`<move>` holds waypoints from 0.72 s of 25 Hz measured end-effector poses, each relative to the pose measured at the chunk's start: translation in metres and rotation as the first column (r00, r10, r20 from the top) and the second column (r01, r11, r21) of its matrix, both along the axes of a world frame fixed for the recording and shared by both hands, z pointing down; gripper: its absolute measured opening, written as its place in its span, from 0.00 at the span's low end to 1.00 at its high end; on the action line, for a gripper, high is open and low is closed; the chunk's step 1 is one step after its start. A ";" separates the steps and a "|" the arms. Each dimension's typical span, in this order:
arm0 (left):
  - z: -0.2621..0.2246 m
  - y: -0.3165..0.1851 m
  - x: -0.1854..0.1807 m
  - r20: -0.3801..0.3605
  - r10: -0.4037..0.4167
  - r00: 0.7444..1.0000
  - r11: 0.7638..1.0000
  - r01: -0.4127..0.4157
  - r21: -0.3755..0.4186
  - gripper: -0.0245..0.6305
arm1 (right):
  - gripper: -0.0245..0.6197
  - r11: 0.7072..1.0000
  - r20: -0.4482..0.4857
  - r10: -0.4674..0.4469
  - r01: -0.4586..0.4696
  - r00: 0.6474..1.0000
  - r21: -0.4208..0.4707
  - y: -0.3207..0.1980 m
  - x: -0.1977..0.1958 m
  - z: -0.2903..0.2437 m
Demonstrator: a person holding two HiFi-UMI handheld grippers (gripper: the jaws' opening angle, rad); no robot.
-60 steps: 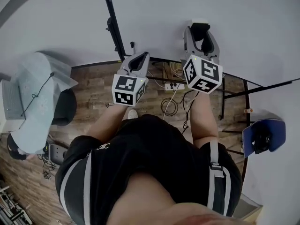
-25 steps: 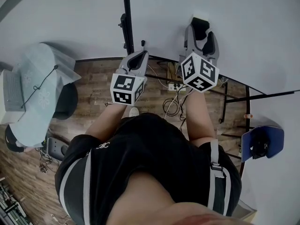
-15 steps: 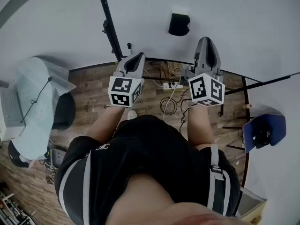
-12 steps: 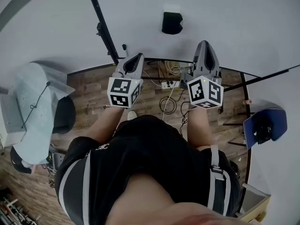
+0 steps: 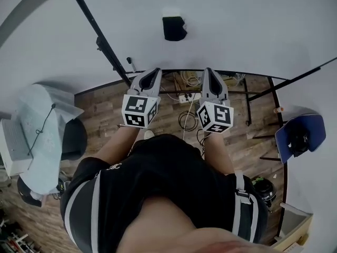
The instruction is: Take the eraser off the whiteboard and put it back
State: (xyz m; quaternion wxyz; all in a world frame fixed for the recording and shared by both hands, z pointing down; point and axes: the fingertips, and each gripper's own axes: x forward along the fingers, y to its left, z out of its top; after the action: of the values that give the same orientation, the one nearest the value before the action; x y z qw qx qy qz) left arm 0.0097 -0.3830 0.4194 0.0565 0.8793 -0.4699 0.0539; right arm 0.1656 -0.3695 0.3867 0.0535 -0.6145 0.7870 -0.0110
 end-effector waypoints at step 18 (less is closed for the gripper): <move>0.012 0.006 -0.005 0.016 -0.046 0.999 0.998 0.046 -0.033 0.05 | 0.05 0.998 -0.015 -0.070 0.070 0.997 0.003 0.001 -0.013 -0.004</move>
State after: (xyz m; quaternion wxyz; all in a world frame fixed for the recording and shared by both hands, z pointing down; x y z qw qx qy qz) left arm 0.0048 -0.3773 0.4311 0.0690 0.8667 -0.4894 0.0671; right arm 0.1522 -0.3685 0.3825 0.0483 -0.5867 0.8084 -0.0068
